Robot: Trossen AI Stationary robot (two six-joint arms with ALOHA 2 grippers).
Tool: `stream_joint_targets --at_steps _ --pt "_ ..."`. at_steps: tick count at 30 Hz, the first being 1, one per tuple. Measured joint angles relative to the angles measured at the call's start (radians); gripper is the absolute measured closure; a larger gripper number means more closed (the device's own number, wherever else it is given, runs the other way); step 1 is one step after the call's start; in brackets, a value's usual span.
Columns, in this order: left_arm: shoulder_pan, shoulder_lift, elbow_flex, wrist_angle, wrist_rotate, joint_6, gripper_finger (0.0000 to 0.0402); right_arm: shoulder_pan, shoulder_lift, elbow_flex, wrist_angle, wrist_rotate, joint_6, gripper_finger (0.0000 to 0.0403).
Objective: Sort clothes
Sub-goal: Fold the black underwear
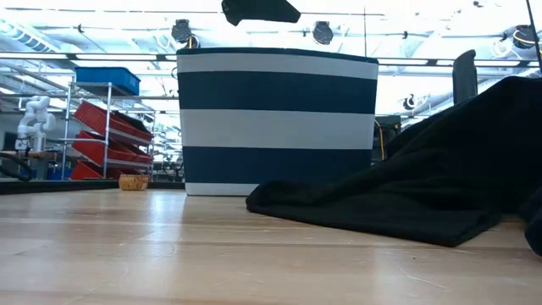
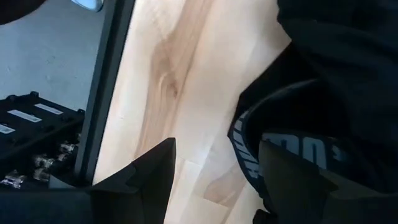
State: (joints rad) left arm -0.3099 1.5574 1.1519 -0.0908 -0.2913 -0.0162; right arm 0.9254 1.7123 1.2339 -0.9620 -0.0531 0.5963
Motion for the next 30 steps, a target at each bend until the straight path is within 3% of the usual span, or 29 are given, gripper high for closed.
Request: stream_joint_targets --at_steps 18,25,30 --pt "0.001 0.000 0.000 0.004 0.000 0.017 0.0166 -0.023 -0.007 0.015 -0.045 0.110 -0.040 0.0183" --pt "0.001 0.000 0.000 0.007 0.000 0.024 0.0166 -0.061 -0.008 0.093 -0.017 0.190 -0.136 0.0183" --pt "0.001 0.000 0.000 0.007 0.000 0.024 0.0166 -0.076 -0.008 0.105 -0.067 0.184 -0.116 0.0183"
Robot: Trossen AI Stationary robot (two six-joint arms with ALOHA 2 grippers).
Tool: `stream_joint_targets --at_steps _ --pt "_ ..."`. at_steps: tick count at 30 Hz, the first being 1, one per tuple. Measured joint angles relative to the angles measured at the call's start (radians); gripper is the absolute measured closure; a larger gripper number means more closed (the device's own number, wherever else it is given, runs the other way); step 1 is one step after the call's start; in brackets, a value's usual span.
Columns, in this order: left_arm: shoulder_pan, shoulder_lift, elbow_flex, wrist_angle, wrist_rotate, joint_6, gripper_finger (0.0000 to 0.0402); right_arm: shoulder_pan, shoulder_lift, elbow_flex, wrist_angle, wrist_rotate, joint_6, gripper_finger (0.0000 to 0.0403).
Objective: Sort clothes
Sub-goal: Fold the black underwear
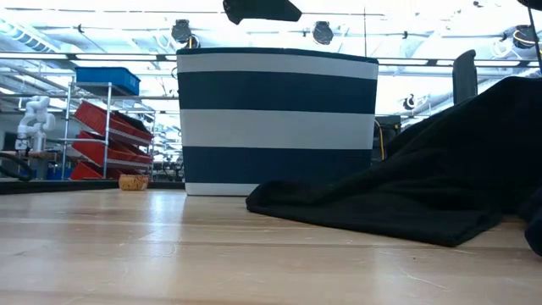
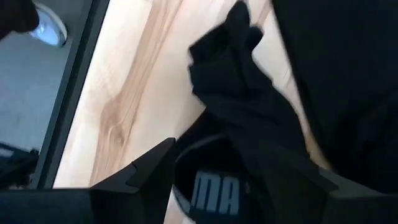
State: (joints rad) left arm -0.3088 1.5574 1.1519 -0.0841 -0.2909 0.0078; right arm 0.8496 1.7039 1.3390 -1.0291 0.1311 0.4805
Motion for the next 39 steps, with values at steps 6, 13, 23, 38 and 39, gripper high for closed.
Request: stream_joint_targets --at_steps 6,13,23,38,39 --pt "0.000 0.000 0.000 -0.005 0.000 0.000 0.0166 0.017 0.000 -0.027 -0.004 -0.001 0.034 0.0183" --pt "0.000 0.000 0.000 -0.008 0.000 -0.002 0.0166 0.025 0.000 -0.090 -0.007 0.000 0.058 0.0183" --pt "0.000 0.000 0.000 -0.016 0.000 -0.002 0.0166 0.043 0.000 -0.139 0.013 -0.006 0.093 0.0183" --pt "0.000 0.000 0.000 -0.031 0.000 -0.002 0.0166 0.056 0.000 -0.169 -0.054 -0.005 0.137 0.0204" --pt "0.000 0.000 0.000 -0.031 0.000 -0.002 0.0166 0.056 0.000 -0.168 -0.054 -0.005 0.137 0.0212"
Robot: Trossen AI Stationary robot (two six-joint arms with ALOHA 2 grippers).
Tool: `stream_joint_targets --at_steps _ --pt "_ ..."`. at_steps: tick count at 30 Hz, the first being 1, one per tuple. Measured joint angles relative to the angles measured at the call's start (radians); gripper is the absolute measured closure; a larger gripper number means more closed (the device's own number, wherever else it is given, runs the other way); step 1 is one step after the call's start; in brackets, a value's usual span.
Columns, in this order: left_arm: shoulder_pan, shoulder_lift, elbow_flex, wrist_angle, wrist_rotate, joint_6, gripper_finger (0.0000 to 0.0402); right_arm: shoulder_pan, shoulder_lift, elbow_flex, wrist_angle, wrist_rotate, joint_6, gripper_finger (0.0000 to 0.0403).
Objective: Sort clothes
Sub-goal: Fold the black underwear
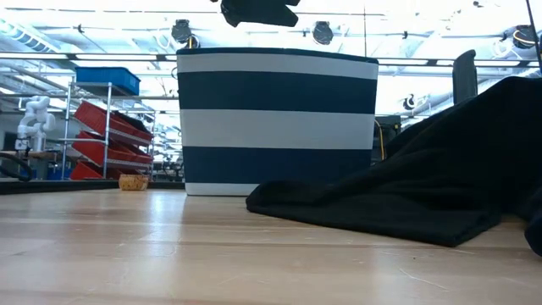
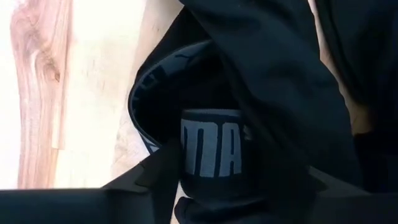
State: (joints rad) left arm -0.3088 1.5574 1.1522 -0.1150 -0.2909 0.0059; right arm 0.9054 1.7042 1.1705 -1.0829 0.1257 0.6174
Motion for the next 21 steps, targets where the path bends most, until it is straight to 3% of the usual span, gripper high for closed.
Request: stream_joint_targets --at_steps 3,8,14,21 --pt "0.000 0.000 0.000 0.000 0.000 0.000 0.0166 0.000 0.000 0.000 -0.008 -0.001 0.008 0.0256" --pt "0.000 0.000 0.000 0.000 0.000 0.000 0.0166 -0.001 0.000 0.000 -0.017 -0.041 -0.006 0.0383" --pt "0.000 0.000 0.000 0.001 0.000 0.000 0.0166 -0.001 -0.007 0.032 -0.082 -0.048 -0.001 0.0399" --pt "0.000 0.000 0.000 0.017 0.018 0.001 0.0166 -0.023 -0.057 0.186 -0.198 0.008 -0.008 0.0401"
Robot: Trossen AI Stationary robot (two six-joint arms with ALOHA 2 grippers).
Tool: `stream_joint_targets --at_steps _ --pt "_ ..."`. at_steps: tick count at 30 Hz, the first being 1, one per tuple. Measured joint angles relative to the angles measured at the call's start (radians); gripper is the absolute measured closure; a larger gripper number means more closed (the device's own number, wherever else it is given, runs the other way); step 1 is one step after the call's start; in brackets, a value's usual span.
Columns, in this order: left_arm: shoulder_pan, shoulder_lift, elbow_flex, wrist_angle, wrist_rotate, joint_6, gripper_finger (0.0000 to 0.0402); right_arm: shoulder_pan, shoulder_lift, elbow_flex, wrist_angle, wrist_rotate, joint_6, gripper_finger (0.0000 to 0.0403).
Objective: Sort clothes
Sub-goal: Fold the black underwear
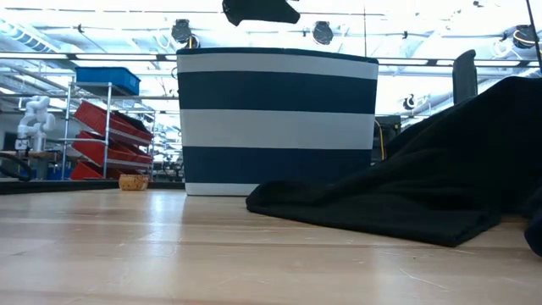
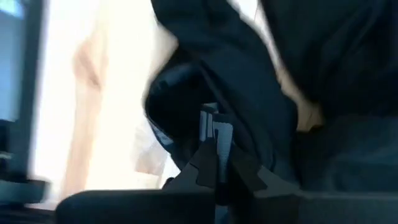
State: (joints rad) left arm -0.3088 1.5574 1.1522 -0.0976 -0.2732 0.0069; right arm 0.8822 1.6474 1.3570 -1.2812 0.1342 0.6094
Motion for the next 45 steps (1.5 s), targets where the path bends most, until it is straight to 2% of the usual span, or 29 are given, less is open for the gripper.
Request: stream_joint_targets --at_steps 4,9,15,18,21,25,29,33,38,41,45 --pt "-0.001 0.000 0.000 0.070 0.089 0.030 0.0166 -0.026 -0.038 0.115 -0.018 0.052 -0.014 0.0402" --pt "-0.002 0.000 0.000 0.185 0.271 0.052 0.0166 -0.053 -0.082 0.288 -0.011 0.165 -0.063 0.0402" --pt "-0.001 0.000 0.000 0.389 0.591 0.059 0.0166 -0.068 -0.091 0.516 0.049 0.285 -0.273 0.0402" --pt "-0.010 -0.017 0.000 0.442 0.648 0.056 0.0166 -0.080 -0.091 0.609 0.105 0.306 -0.408 0.0403" --pt "-0.028 -0.043 0.001 0.448 0.610 0.062 0.0166 -0.100 -0.091 0.691 0.109 0.328 -0.481 0.0403" --pt "-0.075 -0.061 0.001 0.445 0.523 0.106 0.0166 -0.145 -0.092 0.735 0.100 0.393 -0.500 0.0403" --pt "-0.128 -0.082 0.001 0.395 0.356 0.135 0.0166 -0.203 -0.090 0.737 0.084 0.388 -0.517 0.0403" --pt "-0.165 -0.091 0.001 0.305 0.130 0.136 0.0166 -0.249 -0.090 0.738 0.075 0.352 -0.533 0.0403" --pt "-0.187 -0.078 -0.010 0.237 0.050 0.080 0.0166 -0.276 -0.090 0.738 0.075 0.332 -0.543 0.0403" --pt "-0.191 -0.071 -0.103 0.309 -0.028 0.023 0.0166 -0.288 -0.090 0.738 0.076 0.331 -0.543 0.0403" --pt "-0.182 -0.071 -0.290 0.497 -0.179 -0.067 0.0166 -0.293 -0.090 0.738 0.077 0.333 -0.544 0.0403"
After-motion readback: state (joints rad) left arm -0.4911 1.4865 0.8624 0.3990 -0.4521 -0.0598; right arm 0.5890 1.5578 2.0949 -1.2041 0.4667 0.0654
